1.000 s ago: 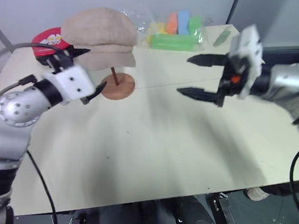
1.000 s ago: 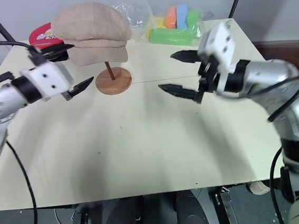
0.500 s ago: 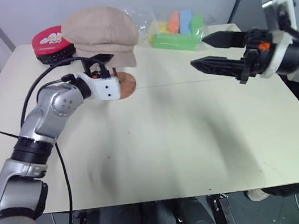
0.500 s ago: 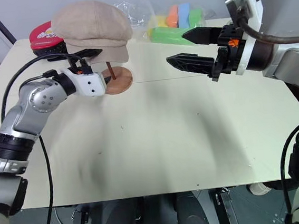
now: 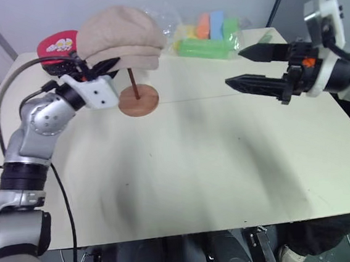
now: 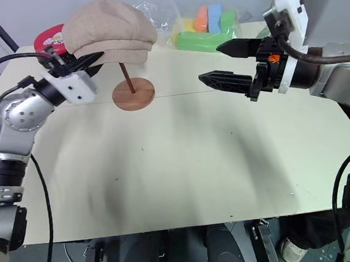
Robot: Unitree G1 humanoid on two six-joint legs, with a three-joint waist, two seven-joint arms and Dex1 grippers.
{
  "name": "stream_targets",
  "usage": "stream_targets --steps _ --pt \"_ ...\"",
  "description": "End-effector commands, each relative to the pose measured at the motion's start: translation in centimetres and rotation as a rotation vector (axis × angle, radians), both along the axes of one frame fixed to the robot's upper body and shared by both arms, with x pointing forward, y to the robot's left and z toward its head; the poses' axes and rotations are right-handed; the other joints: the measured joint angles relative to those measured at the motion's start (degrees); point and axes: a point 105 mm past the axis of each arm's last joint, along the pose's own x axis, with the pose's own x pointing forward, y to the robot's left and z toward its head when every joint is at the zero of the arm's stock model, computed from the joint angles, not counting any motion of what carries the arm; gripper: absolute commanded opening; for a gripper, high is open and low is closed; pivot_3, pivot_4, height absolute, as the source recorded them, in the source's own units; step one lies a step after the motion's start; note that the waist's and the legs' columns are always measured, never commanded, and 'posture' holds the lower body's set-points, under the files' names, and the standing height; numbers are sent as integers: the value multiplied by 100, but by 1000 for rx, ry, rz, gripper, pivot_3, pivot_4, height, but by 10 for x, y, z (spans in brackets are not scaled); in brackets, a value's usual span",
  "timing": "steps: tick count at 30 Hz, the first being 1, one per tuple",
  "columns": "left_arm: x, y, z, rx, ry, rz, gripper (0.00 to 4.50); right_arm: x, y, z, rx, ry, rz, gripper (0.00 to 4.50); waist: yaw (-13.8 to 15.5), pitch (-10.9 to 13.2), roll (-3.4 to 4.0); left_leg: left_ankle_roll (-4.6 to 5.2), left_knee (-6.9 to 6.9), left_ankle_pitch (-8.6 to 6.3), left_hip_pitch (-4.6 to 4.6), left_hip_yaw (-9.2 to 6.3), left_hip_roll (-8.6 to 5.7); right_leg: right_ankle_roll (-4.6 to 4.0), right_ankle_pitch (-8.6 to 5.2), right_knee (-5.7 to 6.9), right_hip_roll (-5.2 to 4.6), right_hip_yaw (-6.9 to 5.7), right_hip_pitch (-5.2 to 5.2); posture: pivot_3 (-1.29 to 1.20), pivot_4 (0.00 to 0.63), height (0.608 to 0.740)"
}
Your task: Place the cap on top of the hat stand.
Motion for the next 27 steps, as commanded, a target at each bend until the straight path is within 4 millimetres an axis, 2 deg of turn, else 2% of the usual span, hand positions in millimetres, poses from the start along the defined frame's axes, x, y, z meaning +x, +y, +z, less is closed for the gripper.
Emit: stream_targets --steps 1,6,10,18,19,20,27 --pt "-9 24 21 -39 -81 -29 42 0 -2 8 -9 -55 -8 4500 -1 0 0 0 0 0 0 1 -1 0 0 0 -1 0 0 0 150 740" --pt "-7 28 11 26 -55 -83 42 3 -5 6 -35 -52 -8 4500 7 0 0 0 0 0 0 2 -3 0 0 0 0 -1 0 0 150 740" --pt "-5 20 3 118 -54 -143 42 8 -7 5 -47 -43 -16 4500 11 0 0 0 3 0 -2 1 -7 1 0 -1 -1 -2 2 0 150 740" --pt "7 18 -5 168 -10 -131 42 8 -8 4 -62 -48 -35 4500 -34 0 0 0 1 0 -2 3 -16 2 1 2 4 -1 -1 0 150 740" --pt "7 19 -5 165 -9 -126 721 8 -8 3 -62 -48 -36 4500 -34 0 0 0 0 0 -2 2 -16 2 1 3 4 -1 -2 0 150 740" --pt "8 20 -5 163 -10 -125 1016 8 -8 3 -61 -48 -38 4500 -31 0 0 0 0 0 -1 2 -15 2 1 3 4 -1 -2 0 150 740" --pt "7 26 -2 159 -30 -101 4446 9 -10 3 -49 -54 -59 4500 -14 0 0 0 2 0 -2 2 -9 2 1 4 3 -1 -2 0 150 740"
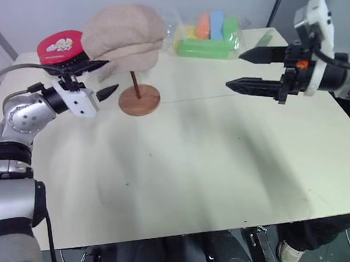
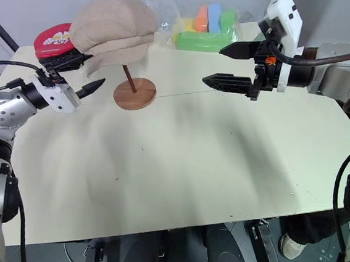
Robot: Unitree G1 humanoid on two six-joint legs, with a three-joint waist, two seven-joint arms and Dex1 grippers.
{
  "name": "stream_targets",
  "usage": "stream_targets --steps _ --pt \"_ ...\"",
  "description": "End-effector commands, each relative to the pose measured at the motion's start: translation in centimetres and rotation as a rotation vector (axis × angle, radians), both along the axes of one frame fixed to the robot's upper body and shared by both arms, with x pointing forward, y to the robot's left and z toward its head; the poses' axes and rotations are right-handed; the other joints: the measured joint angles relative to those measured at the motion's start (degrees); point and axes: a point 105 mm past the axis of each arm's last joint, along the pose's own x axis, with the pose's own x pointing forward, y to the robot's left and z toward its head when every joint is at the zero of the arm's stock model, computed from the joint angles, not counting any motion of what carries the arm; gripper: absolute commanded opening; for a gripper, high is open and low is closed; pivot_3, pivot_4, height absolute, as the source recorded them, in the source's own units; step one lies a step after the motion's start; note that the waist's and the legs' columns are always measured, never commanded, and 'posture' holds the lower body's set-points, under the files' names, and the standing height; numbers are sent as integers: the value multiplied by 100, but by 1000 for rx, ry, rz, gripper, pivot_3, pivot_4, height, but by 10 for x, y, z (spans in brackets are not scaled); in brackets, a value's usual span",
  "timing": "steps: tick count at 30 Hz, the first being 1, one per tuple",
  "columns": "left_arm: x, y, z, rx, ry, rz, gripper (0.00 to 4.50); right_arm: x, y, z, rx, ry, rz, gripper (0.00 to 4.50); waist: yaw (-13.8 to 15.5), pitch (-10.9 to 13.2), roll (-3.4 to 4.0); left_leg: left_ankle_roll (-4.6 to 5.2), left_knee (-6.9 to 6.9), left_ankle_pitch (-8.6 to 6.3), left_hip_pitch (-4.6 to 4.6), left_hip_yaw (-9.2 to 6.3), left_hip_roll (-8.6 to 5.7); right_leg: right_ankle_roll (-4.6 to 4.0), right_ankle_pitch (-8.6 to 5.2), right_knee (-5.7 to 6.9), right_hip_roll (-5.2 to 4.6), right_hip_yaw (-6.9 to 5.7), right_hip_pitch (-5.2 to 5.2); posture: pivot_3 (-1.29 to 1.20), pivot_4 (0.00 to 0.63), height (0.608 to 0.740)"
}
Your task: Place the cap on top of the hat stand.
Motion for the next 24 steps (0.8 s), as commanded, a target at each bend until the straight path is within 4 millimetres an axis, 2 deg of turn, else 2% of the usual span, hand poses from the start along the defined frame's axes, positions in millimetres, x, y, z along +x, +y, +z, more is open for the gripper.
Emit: stream_targets --steps 1,5,9,12,14,15,17,19,22,24 --pt "-5 6 21 -13 -82 5 4446 -5 -3 14 12 -69 -12 4500 1 0 0 0 0 0 0 0 0 0 0 0 0 0 0 0 150 740" --pt "-13 14 19 -13 -84 7 4446 -2 -3 10 10 -64 -11 4500 -8 0 0 0 -1 0 0 0 3 0 0 1 -1 0 -1 0 150 740" --pt "-28 30 15 -55 -28 53 4446 5 -10 5 7 -56 -22 4500 -46 0 1 0 -3 0 2 2 11 0 0 5 0 3 -4 0 150 740" --pt "-41 42 9 -139 113 129 4446 11 -15 2 1 -48 -28 4500 -87 0 1 0 -6 0 1 2 17 -1 -1 8 -1 5 -8 0 150 740" --pt "-56 51 2 -263 302 191 4446 14 -20 -1 -18 -44 -24 4500 -126 0 1 0 -4 0 0 1 17 -1 -1 11 -1 4 -8 0 150 740" --pt "-64 56 4 -379 408 224 4446 15 -23 -1 -22 -38 -18 4500 -149 1 2 -1 -4 0 0 2 20 -2 -1 10 -4 6 -8 0 150 740" --pt "-80 62 13 -627 612 230 4446 18 -28 1 -20 -34 -10 4500 -158 6 4 0 -6 0 4 0 20 -2 -1 8 -8 8 -7 0 150 740" --pt "-93 80 30 -821 745 245 4446 22 -33 5 0 -19 -8 4500 -147 6 4 0 -3 -1 5 -3 21 -3 -2 8 -4 1 -3 0 150 740" --pt "-112 105 57 -970 803 227 4446 29 -36 13 29 -5 -4 4500 -163 8 7 0 -2 -1 13 -1 23 -5 -3 9 5 -2 1 0 150 740" --pt "-125 113 67 -1001 852 205 4446 31 -36 18 47 2 13 4500 -169 7 10 0 -6 -1 14 2 23 -5 -4 8 8 -2 1 0 150 740"
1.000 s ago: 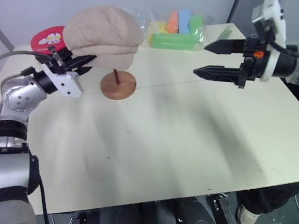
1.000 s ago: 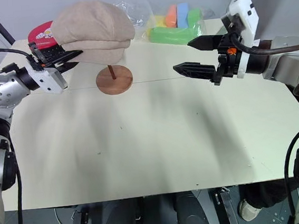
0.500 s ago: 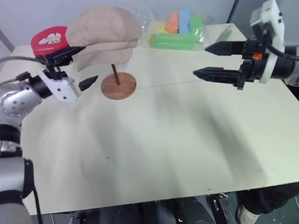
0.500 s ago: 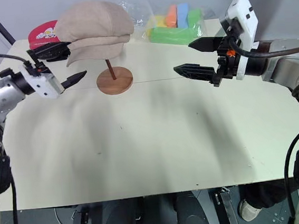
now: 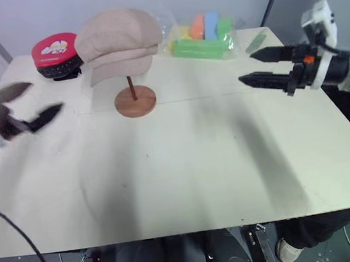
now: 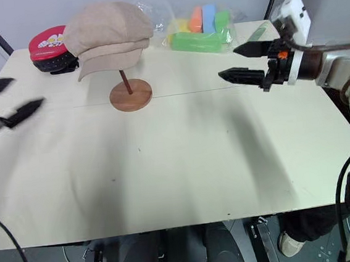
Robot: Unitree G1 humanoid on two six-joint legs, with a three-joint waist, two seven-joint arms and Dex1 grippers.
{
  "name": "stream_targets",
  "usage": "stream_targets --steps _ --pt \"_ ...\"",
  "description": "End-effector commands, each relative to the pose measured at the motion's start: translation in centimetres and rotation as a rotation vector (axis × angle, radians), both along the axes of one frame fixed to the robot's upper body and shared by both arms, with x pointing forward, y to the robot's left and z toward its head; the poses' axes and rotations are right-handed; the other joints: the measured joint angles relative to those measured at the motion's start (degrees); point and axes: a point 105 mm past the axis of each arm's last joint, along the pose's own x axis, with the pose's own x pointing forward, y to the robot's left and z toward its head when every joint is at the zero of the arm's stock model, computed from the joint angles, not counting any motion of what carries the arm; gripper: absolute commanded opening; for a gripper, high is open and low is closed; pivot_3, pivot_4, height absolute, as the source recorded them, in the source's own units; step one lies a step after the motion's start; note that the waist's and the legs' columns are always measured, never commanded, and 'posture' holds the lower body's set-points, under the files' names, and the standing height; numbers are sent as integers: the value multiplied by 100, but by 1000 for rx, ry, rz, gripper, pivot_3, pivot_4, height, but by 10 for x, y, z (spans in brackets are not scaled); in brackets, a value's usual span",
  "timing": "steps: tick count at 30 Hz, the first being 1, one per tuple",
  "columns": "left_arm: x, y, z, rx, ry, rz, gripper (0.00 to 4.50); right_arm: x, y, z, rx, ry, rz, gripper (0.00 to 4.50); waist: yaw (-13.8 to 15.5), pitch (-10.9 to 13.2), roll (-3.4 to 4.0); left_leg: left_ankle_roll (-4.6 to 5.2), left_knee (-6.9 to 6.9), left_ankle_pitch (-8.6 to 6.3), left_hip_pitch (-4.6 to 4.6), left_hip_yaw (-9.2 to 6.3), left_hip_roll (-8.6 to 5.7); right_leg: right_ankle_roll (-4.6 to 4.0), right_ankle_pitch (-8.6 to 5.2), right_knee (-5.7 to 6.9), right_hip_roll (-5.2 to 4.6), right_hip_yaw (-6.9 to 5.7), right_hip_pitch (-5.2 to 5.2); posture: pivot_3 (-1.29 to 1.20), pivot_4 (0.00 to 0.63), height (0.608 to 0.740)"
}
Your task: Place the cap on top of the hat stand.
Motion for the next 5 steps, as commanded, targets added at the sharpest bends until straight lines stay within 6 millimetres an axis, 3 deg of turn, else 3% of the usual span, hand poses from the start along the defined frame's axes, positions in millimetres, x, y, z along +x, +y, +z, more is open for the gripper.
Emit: stream_targets --steps 1,5 --pt "-25 8 24 -81 37 -61 4446 -1 -1 20 29 -40 33 4500 -2 -1 3 0 -3 0 1 2 0 -1 0 -1 0 1 0 0 150 740" --pt "-30 15 21 -13 82 -16 4446 2 2 24 45 -34 61 4500 -3 -1 3 0 -5 0 0 6 0 -3 -2 -1 0 3 -2 0 150 740"
